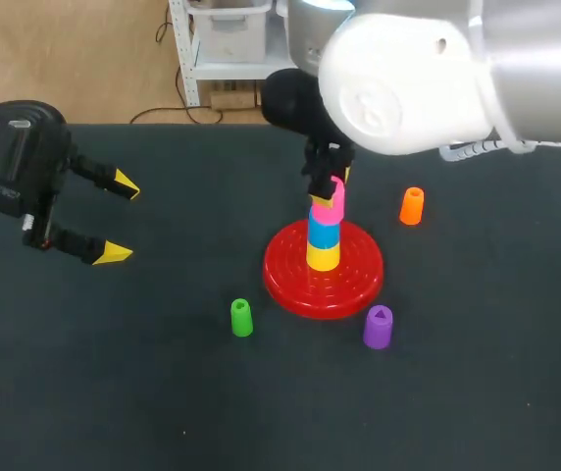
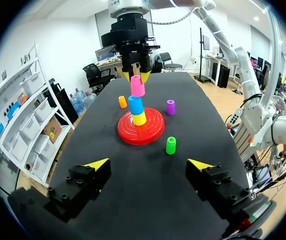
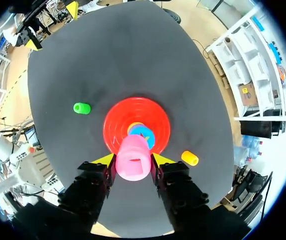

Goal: Pick up and stack the cylinders on the red base in this order: pink,purple,orange,green

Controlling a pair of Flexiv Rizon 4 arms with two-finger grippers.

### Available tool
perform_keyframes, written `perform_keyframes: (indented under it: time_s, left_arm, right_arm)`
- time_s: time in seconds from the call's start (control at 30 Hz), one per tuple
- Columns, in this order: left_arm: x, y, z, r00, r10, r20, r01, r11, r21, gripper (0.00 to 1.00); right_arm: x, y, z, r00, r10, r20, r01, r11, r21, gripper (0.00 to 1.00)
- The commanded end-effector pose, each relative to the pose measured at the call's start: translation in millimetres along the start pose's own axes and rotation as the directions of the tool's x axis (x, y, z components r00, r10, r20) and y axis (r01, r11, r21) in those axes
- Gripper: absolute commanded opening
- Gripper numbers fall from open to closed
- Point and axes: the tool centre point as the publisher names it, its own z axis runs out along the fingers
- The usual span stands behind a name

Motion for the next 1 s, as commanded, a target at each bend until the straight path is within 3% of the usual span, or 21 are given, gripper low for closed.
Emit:
perform_keyframes:
  time_s: [0.03, 1.0]
  left_arm:
    - [1.3, 1.0, 1, 1.0, 0.001, 0.002, -0.001, 1.0, 0.001, 1.0]
    - [1.3, 1.0, 1, 1.0, 0.001, 0.002, -0.001, 1.0, 0.001, 1.0]
  right_arm:
    - [-3, -2, 1, 1.0, 0.004, 0.001, -0.004, 1.0, -0.015, 0.0]
    - [-7, -10, 10, 1.0, -0.006, -0.023, 0.006, 1.0, -0.015, 0.0]
